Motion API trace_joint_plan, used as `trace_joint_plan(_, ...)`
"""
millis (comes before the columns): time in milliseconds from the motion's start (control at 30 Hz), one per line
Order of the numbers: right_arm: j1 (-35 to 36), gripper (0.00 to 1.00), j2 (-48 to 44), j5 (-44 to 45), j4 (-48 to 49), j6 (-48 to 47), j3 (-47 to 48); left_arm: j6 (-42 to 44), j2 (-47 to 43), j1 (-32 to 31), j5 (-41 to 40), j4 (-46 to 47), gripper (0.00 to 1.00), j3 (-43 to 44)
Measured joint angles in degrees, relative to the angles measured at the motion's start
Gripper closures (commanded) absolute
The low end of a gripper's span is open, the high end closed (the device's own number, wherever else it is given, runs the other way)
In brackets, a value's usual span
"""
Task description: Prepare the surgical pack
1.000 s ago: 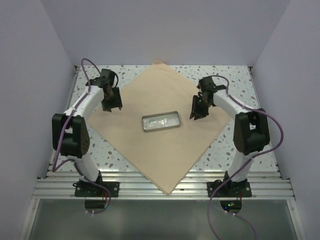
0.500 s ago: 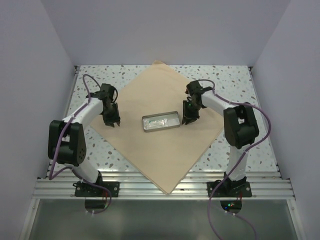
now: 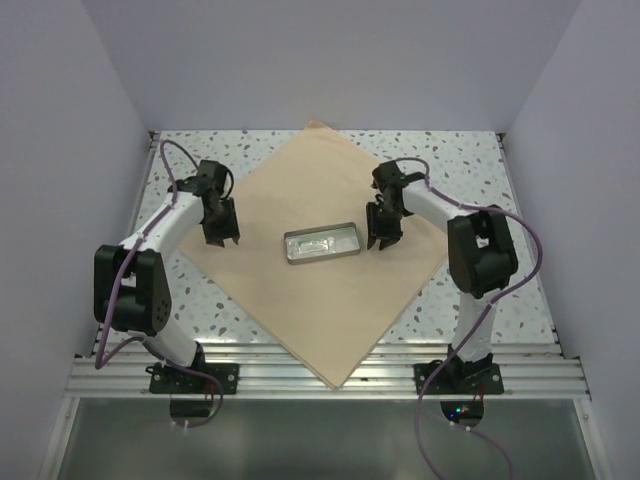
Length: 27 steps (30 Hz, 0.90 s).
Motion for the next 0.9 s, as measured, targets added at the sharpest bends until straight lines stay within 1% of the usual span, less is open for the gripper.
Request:
trace_joint_plan(33, 0.07, 0.53, -0.76, 2.16, -1.16, -0.61, -0.02, 0.02, -0.02, 0.0, -0.13, -0.11, 0.55, 0.48)
trace_joint_plan(167, 0.04, 0.48, -7.98, 8.24, -4.66, -2.99, -1.53, 0.07, -0.39, 0.0, -0.24, -0.22, 0.52, 1.31)
trace_joint_plan(267, 0.04, 0.49, -16.35, 10.58, -6.91, -3.82, -4.07, 0.11, -0.9, 0.0, 0.13, -0.31, 0.52, 1.31)
trace_joint_plan(300, 0.04, 0.52, -19.04, 10.56, -7.56, -3.89, -5.2, 0.2, -1.22, 0.0, 0.68, -0.22, 0.53, 1.27)
trace_joint_plan(400, 0.13, 0.51, -25.22, 9.6, -9.11, -3.91, -9.31, 0.5, -2.69, 0.0, 2.16, 0.2, 0.56, 0.76)
trace_joint_plan(467, 0.79, 0.41, -28.28, 7.91, -9.94, -3.85, -12.52, 0.61, -4.28, 0.0, 3.04, 0.57, 0.56, 0.0)
trace_joint_plan(533, 2.99, 0.33, -30.42, 6.4, -10.67, -3.78, -15.34, 0.72, -6.1, 0.0, 3.78, 0.96, 0.56, -1.05)
trace_joint_plan(600, 7.65, 0.33, -31.63, 5.62, -11.96, -3.74, -16.46, 0.74, -7.67, 0.0, 4.63, 1.31, 0.56, -2.21)
trace_joint_plan(667, 14.16, 0.32, -32.17, 5.03, -12.04, -3.32, -16.46, 0.7, -9.18, 0.0, 5.33, 1.86, 0.56, -3.5)
trace_joint_plan(800, 28.76, 0.3, -32.63, 4.07, -11.32, -2.21, -16.28, -0.46, -12.66, 0.0, 6.16, 2.21, 0.54, -6.88)
trace_joint_plan(900, 40.06, 0.31, -32.26, 3.96, -10.08, -1.36, -16.15, -2.34, -14.47, 0.0, 5.68, 1.66, 0.53, -7.85)
